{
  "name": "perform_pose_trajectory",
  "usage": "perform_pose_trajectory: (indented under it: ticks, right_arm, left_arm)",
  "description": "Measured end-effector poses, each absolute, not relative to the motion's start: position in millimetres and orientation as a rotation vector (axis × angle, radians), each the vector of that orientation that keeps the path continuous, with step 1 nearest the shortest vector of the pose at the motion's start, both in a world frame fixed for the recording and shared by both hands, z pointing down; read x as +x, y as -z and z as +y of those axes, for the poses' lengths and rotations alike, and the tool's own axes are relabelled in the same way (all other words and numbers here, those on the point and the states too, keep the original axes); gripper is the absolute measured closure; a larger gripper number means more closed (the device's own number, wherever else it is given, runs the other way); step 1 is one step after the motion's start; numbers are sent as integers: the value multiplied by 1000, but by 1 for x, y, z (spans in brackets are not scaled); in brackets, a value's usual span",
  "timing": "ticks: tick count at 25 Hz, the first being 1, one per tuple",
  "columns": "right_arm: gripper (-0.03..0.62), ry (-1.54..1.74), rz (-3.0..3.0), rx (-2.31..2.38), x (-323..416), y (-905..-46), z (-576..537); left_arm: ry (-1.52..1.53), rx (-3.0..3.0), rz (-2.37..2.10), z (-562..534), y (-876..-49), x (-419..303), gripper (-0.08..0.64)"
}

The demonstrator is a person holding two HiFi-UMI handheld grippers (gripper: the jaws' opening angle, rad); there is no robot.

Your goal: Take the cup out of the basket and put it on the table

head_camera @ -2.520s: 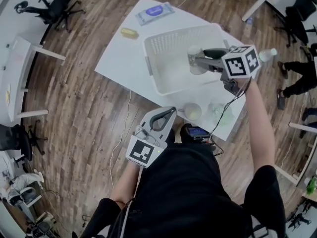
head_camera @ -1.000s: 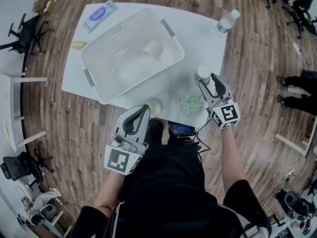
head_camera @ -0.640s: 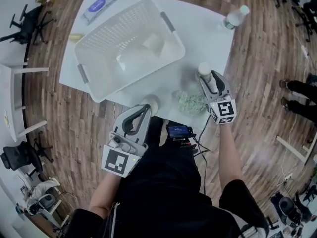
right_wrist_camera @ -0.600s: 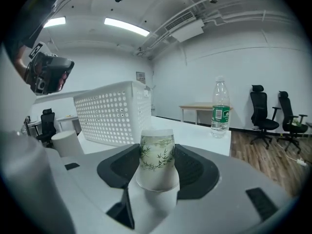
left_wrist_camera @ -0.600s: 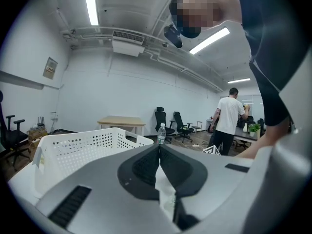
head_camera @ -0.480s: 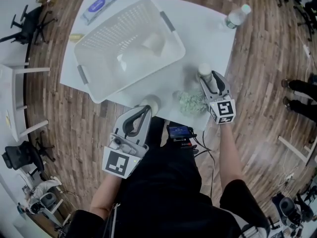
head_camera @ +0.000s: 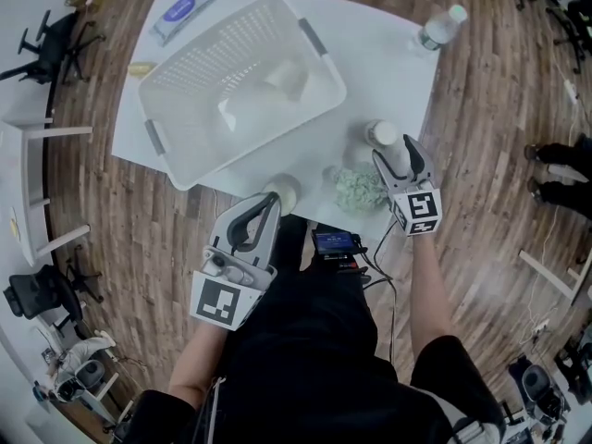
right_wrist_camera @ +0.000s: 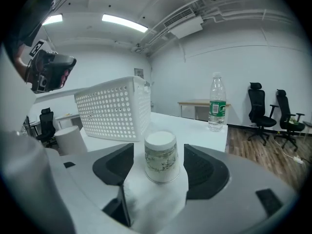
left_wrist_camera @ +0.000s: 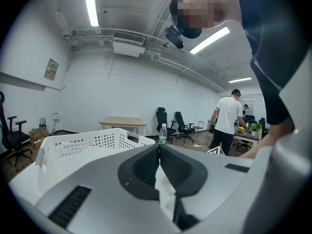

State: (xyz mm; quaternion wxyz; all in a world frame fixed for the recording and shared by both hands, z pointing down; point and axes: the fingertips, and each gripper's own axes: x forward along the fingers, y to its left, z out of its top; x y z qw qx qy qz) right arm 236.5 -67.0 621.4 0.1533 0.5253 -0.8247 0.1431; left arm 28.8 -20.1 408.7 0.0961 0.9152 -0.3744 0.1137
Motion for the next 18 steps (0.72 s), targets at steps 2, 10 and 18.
perform_pose_trajectory:
  ticks: [2, 10, 18]
  right_arm:
    - [293, -401, -2372, 1514, 238, -609, -61]
    - [295, -360, -2469, 1547, 212, -523, -38]
    - [296, -282, -2656, 1448, 144, -437, -24]
  left_arm:
    - [-319, 2715, -1110, -19, -406, 28, 551]
    - [-226, 2745, -1132, -18, -391, 16, 551]
    - [-132, 2756, -1176, -20, -375, -2, 551]
